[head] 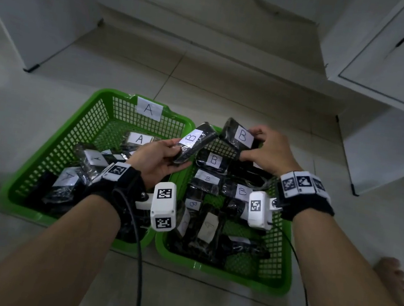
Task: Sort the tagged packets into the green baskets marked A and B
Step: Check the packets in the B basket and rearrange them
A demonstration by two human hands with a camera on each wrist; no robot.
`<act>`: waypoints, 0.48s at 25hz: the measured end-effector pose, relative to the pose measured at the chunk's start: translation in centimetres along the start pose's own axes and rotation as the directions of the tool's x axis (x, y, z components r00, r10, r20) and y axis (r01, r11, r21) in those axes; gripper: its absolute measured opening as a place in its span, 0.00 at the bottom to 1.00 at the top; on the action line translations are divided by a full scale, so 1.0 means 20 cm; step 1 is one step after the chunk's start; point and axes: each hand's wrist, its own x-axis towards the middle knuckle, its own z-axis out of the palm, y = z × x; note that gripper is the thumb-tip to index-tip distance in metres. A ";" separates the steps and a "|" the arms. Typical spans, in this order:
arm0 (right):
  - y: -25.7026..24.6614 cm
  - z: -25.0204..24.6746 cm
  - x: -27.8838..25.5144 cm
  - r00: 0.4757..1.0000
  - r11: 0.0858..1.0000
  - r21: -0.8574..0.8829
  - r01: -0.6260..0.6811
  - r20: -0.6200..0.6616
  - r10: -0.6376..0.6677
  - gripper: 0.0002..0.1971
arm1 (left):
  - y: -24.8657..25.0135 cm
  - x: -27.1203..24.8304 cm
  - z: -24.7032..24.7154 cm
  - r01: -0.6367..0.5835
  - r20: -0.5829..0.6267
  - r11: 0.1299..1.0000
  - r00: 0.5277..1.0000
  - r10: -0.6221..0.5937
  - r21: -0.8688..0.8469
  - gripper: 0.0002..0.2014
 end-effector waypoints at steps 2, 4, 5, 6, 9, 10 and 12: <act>0.00 0.06 0.01 0.995 0.992 -0.083 0.092 0.035 -0.089 0.32 | 0.00 0.00 0.00 0.000 -0.001 1.000 1.000 0.000 -0.012 0.19; -0.02 0.13 0.02 0.984 0.950 -0.257 0.179 0.057 -0.170 0.33 | 0.00 -0.01 0.01 0.002 -0.003 1.000 1.000 -0.002 -0.023 0.19; -0.03 0.15 0.01 0.980 0.923 -0.332 0.197 0.070 -0.184 0.33 | 0.01 -0.01 0.02 0.006 -0.004 1.000 1.000 -0.006 -0.026 0.19; -0.04 0.17 0.01 0.979 0.898 -0.391 0.203 0.088 -0.183 0.32 | 0.01 -0.01 0.02 0.009 -0.007 1.000 1.000 -0.009 -0.027 0.19; -0.06 0.22 0.02 0.971 0.827 -0.508 0.240 0.135 -0.199 0.33 | 0.00 -0.01 0.03 0.010 -0.023 1.000 1.000 -0.010 -0.024 0.19; -0.06 0.23 0.02 0.967 0.808 -0.532 0.254 0.148 -0.207 0.33 | 0.00 0.00 0.02 0.011 -0.029 1.000 1.000 -0.012 -0.027 0.19; -0.07 0.25 0.03 0.965 0.776 -0.574 0.261 0.171 -0.198 0.29 | 0.00 0.01 0.01 0.009 -0.040 1.000 0.999 -0.010 -0.020 0.19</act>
